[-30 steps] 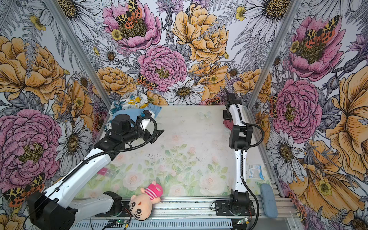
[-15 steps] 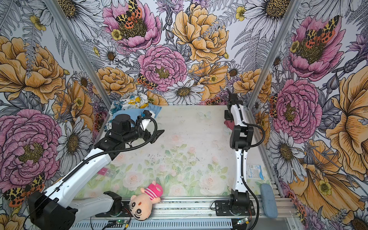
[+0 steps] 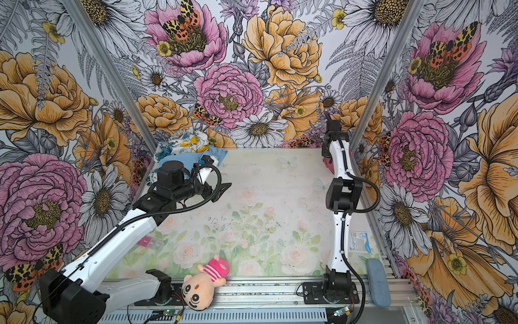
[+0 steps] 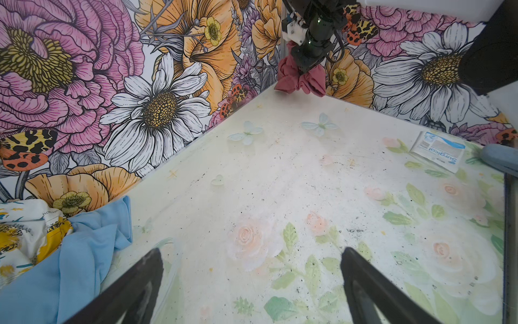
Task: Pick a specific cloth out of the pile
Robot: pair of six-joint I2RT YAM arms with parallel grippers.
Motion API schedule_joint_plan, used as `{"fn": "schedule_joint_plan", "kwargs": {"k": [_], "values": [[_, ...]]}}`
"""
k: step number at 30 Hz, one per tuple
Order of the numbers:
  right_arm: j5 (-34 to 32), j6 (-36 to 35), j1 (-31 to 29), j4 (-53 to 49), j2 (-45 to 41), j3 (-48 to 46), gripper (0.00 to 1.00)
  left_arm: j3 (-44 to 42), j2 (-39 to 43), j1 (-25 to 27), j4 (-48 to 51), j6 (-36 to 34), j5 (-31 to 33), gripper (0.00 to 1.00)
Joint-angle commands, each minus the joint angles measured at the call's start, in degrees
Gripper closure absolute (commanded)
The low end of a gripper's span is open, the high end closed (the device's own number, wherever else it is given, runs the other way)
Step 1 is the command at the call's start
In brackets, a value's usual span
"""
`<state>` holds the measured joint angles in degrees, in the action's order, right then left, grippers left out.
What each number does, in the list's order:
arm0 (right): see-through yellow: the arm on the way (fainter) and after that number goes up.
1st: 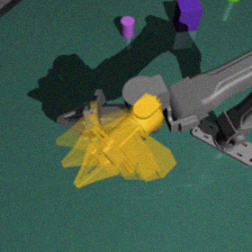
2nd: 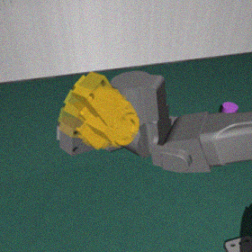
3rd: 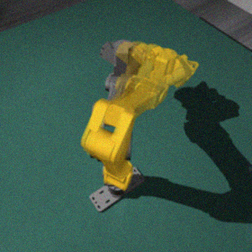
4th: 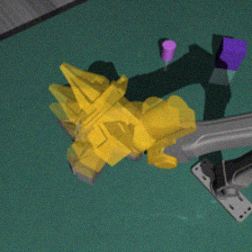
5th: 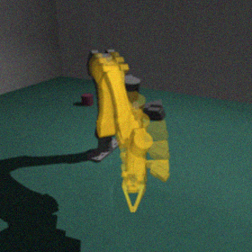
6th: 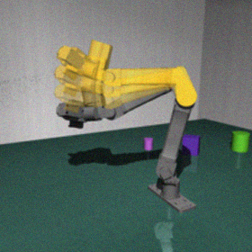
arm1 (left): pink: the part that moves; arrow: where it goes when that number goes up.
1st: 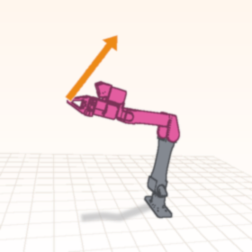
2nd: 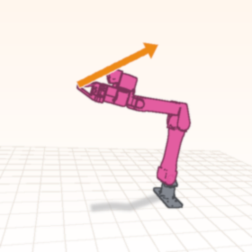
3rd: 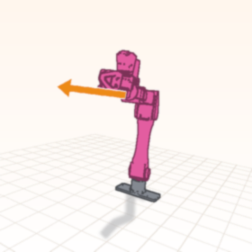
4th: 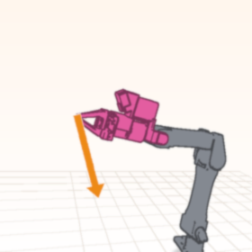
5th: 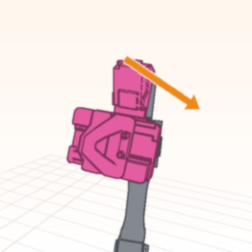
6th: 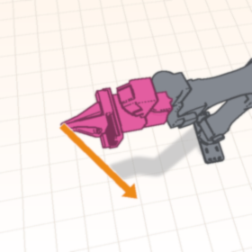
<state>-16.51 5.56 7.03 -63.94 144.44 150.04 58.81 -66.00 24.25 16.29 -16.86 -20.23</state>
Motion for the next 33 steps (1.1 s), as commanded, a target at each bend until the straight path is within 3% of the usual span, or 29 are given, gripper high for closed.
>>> {"fn": "schedule_joint_plan", "kwargs": {"k": [1, 14, 30, 33], "values": [[0.4, 0.1, 0.2, 0.3, 1.0, 1.4, 1.0, 0.4, 1.4, 0.6, 0.0, 0.5, -1.0, 0.01], [7.2, 0.3, -1.3, 0.3, 7.2, 2.6, 1.0, 0.5, 1.2, 0.6, 0.0, 0.4, -0.9, 0.01], [2.4, -3.5, -4.1, 0.2, 12.0, 1.3, 1.0, 0.6, 0.6, 1.0, 0.0, 0.4, -1.1, 0.01], [2.4, -3.5, -4.0, 0.2, 12.1, 1.4, 0.75, 0.5, 0.7, 1.0, 0.0, 0.4, -1.2, 0.01]]}}
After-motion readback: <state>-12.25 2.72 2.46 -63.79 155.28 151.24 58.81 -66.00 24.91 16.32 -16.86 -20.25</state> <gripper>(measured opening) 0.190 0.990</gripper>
